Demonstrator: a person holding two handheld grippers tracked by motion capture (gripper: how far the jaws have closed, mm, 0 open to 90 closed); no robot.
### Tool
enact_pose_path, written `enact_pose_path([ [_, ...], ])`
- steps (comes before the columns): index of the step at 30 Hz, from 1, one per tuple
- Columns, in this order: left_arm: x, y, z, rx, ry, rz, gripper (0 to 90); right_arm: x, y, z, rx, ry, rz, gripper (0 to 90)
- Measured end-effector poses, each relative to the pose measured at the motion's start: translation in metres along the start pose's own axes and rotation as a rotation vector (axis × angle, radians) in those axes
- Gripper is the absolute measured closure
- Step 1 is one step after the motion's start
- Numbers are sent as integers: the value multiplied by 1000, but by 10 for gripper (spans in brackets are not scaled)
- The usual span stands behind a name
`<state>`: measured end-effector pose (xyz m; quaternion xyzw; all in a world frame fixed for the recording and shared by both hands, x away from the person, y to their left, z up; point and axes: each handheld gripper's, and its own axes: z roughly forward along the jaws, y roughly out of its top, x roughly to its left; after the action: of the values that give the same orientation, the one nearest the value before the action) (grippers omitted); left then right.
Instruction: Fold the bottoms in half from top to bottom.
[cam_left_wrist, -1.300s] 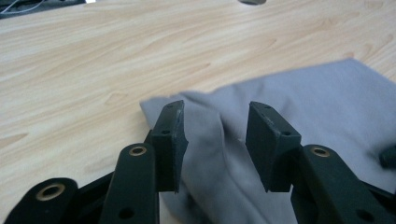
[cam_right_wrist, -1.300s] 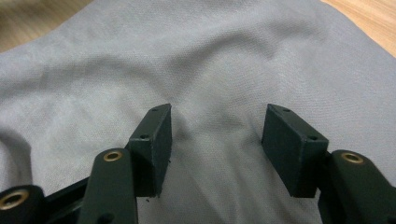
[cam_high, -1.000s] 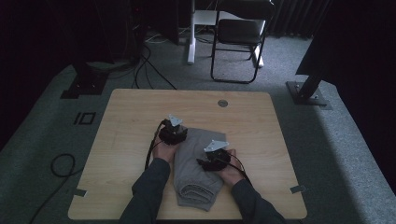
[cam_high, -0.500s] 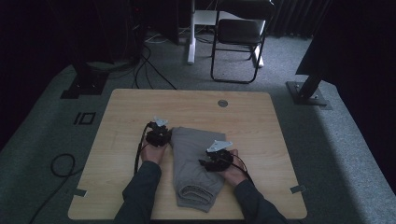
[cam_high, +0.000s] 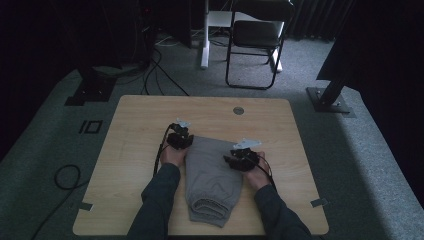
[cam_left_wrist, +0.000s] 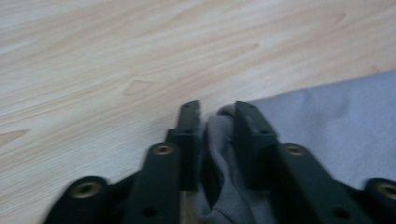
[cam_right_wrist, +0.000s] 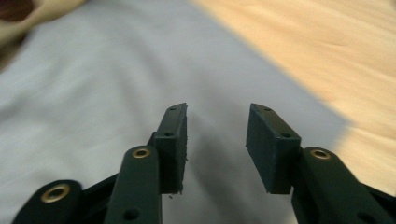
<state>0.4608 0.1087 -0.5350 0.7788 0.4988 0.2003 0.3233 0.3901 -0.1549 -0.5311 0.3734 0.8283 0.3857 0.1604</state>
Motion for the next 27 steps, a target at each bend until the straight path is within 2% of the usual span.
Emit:
enact_pose_path([
  [1,0,-1,1,7,-3,-4,825,-7,2,0,0,-23,37,638],
  [2,0,-1,1,7,-3,-4,872,-7,2,0,0,-23,37,638],
  [3,0,-1,2,13,2,-6,885,-22,4,1,0,-64,102,774],
  [4,1,-1,2,16,1,-10,888,-29,6,3,1,-81,131,792],
  [6,1,-1,1,10,5,-17,893,-41,8,7,10,-107,180,793],
  [8,2,-1,-1,3,7,-26,894,-49,11,12,16,-133,204,745],
  [10,3,-1,-1,2,7,-28,894,-55,14,19,42,-136,232,691],
  [12,3,-2,-2,-6,4,-34,894,-59,14,26,63,-152,246,638],
  [14,5,-3,-3,-15,-1,-47,895,-61,13,32,83,-134,267,642],
  [16,7,-3,-6,-29,-4,-57,898,-61,13,34,90,-128,273,773],
  [18,8,-4,-9,-44,-5,-67,898,-62,14,33,93,-106,289,864],
  [19,13,-4,-17,-80,-4,-97,898,-62,15,31,91,-113,289,878],
  [22,23,-7,-32,-150,-2,-153,898,-64,18,21,40,-127,290,886],
  [24,25,-8,-36,-170,3,-164,898,-65,22,14,-2,-139,289,888],
  [25,26,-9,-40,-194,22,-172,896,-65,24,12,-15,-145,284,883],
  [27,24,-9,-40,-193,59,-178,856,-63,27,13,-15,-153,266,851],
])
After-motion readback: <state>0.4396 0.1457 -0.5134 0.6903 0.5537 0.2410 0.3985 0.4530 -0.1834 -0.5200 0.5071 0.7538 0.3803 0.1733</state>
